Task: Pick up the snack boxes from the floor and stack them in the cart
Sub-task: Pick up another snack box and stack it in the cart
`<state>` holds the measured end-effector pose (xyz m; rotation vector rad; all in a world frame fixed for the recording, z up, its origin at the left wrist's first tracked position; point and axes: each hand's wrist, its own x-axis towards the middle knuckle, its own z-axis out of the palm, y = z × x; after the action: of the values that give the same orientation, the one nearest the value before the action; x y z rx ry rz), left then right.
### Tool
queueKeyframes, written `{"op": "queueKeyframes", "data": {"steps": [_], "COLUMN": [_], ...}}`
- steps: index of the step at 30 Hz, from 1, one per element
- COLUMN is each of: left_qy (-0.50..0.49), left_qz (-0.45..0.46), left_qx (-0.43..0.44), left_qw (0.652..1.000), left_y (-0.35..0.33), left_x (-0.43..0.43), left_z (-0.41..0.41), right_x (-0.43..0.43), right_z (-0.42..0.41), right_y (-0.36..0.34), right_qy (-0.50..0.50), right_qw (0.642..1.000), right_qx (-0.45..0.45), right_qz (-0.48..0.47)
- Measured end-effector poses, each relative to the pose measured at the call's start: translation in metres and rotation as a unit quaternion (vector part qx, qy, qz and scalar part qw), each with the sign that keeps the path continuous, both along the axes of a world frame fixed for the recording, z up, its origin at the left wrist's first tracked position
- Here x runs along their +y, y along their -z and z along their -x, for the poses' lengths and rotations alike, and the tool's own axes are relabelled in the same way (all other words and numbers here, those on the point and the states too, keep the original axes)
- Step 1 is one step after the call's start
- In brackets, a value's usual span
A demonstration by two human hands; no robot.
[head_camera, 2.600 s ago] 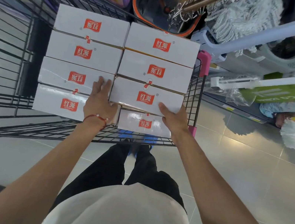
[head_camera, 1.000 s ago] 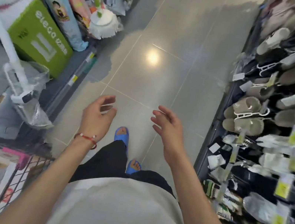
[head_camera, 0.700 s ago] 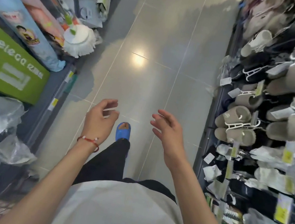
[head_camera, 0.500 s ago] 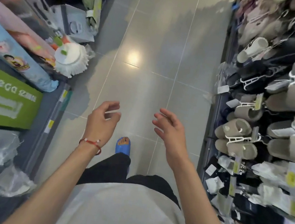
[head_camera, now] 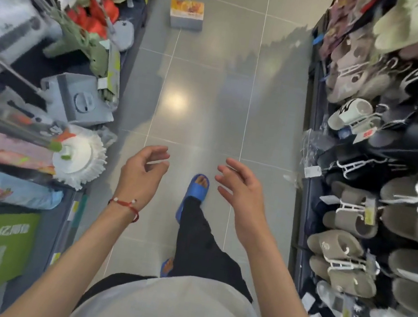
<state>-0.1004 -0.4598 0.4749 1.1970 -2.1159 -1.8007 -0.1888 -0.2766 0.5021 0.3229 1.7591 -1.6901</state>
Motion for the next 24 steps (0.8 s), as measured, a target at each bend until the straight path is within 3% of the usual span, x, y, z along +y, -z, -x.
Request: {"op": "queueKeyframes", "data": {"steps": [12,24], "left_qy": [-0.037,-0.021], "left_qz": [-0.053,-0.08], "left_qx": [0.018,0.013], "left_qw": [0.998,0.997], "left_y": [-0.022,-0.001], "left_x": [-0.126,-0.301], "left_z": [0.267,0.491], "right_x": [-0.138,-0.308], "right_z": [0.259,0.497], "right_y": [-0.014,-0.007], "right_qy": [-0.052,-0.029], "right_qw": [0.999,1.0], "right_qx": [-0.004,0.003], "right_qz": [-0.012,-0.006]}}
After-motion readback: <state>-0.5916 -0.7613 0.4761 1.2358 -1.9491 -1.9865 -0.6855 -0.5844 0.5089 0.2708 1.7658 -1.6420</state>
